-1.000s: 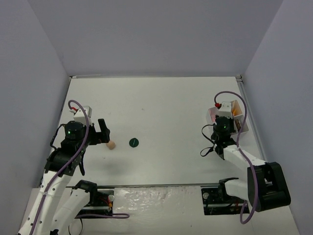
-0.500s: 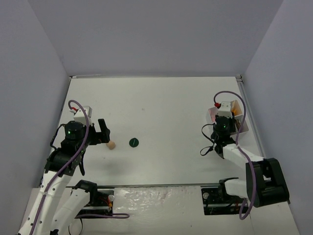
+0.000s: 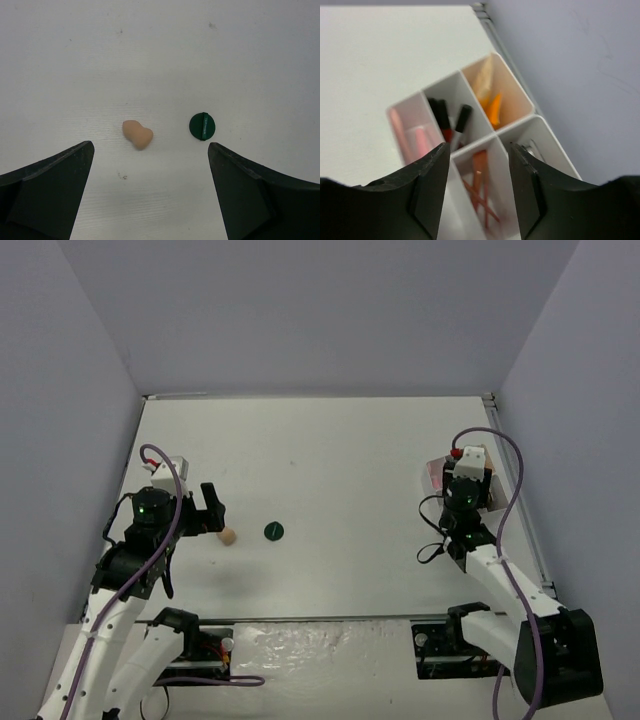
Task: Organize the makeup
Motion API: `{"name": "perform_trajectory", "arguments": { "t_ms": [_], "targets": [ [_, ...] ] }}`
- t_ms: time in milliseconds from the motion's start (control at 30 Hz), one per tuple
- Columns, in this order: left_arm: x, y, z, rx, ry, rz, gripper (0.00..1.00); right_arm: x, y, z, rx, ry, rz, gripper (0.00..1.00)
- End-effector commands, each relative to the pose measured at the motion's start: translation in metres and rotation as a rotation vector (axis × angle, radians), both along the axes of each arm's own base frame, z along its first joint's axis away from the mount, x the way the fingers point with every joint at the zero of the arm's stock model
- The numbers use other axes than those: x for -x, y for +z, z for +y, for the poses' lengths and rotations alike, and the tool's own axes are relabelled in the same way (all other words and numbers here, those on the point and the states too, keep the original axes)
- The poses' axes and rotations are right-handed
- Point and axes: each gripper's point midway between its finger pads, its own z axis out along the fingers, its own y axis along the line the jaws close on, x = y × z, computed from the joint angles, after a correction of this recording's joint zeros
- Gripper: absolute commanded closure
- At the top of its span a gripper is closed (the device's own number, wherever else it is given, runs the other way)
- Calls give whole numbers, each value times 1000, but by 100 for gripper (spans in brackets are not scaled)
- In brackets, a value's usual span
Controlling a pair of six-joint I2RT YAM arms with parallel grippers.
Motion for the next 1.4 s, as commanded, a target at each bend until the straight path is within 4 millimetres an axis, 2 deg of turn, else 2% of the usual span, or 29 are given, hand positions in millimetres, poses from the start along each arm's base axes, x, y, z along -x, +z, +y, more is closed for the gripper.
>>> {"name": "perform_trajectory", "arguments": {
  "t_ms": [0, 133, 167, 367, 433, 467, 500, 533, 600, 633, 733, 967, 1133, 1367],
  "targets": [
    [-11, 16, 0, 12, 7, -59, 3, -14, 28, 78, -184, 270, 9, 46],
    [-11, 15, 1, 8, 16, -55, 3, -13, 40, 157, -291, 485, 47, 41],
    [-11, 15, 2, 6, 19, -56, 3, -12, 34, 180, -336, 538, 72, 40],
    [-12, 13, 4, 4, 30, -53, 3, -6, 14, 289, -474, 757, 141, 43],
    [-12, 12, 4, 4, 30, -52, 3, -7, -7, 322, -506, 836, 185, 43],
    [-12, 12, 6, -1, 41, -53, 3, -3, -7, 340, -522, 898, 206, 43],
    [-13, 11, 8, -5, 49, -52, 3, -1, -17, 357, -517, 948, 243, 44],
    [-13, 11, 9, -10, 55, -49, 3, 1, -35, 371, -497, 988, 294, 44],
    [-13, 10, 9, -10, 57, -47, 3, 6, -39, 400, -477, 1076, 325, 44],
    [-13, 10, 9, -11, 58, -46, 3, 6, -52, 403, -458, 1080, 353, 44],
    [-14, 9, 10, -14, 60, -43, 3, 12, -73, 435, -440, 1174, 405, 44],
    [-15, 9, 10, -13, 60, -42, 3, 22, -101, 472, -369, 1262, 472, 45],
    [-14, 9, 10, -14, 61, -43, 3, 27, -117, 475, -338, 1258, 507, 48],
    [-15, 9, 10, -13, 57, -41, 3, 36, -135, 461, -264, 1227, 569, 53]
  ]
}}
